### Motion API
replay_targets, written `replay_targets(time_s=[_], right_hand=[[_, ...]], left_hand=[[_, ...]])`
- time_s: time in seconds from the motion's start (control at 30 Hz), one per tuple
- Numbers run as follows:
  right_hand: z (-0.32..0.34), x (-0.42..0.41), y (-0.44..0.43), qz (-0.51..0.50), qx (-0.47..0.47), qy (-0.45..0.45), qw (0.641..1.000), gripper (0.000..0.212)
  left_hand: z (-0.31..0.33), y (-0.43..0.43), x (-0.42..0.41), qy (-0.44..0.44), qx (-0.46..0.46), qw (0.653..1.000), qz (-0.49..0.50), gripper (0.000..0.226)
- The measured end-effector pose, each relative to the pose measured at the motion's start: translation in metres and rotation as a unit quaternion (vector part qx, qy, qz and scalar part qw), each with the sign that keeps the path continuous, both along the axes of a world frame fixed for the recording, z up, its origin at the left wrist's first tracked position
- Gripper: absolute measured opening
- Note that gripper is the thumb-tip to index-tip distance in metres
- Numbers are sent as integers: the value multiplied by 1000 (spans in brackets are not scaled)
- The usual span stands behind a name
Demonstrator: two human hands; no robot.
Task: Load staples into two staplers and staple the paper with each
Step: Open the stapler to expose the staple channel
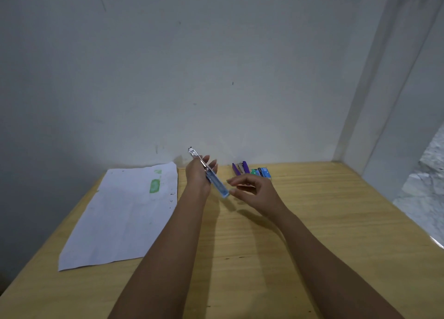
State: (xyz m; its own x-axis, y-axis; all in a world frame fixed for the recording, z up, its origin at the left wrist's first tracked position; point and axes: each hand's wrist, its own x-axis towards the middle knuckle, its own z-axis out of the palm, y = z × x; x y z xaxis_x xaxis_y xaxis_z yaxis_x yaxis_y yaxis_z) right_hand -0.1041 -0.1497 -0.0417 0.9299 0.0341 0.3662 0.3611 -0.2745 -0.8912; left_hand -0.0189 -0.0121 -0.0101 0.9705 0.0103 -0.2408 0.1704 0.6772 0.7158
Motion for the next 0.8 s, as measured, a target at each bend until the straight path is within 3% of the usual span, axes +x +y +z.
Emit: replay_targets(time_s=[0.17,0.33,0.47,0.57,0.8], right_hand=[[3,9,-9,-92,62,-14,994,8],[31,28,-12,-146,153,40,977,13],[45,34,-15,-133,151,103,974,15],[44,34,-17,-133,121,117,977,15],[36,32,-22,-134,128,127,975,8]], left_hand=[[12,8,-1,-29,184,978,-94,34],[22,-1,-16,-132,380,896,-185,39],[17,-5,-24,-197,493,819,-216,45],[11,-6,-28,-226,530,787,-220,47],[10,-13,-30,-246,544,771,-223,45]])
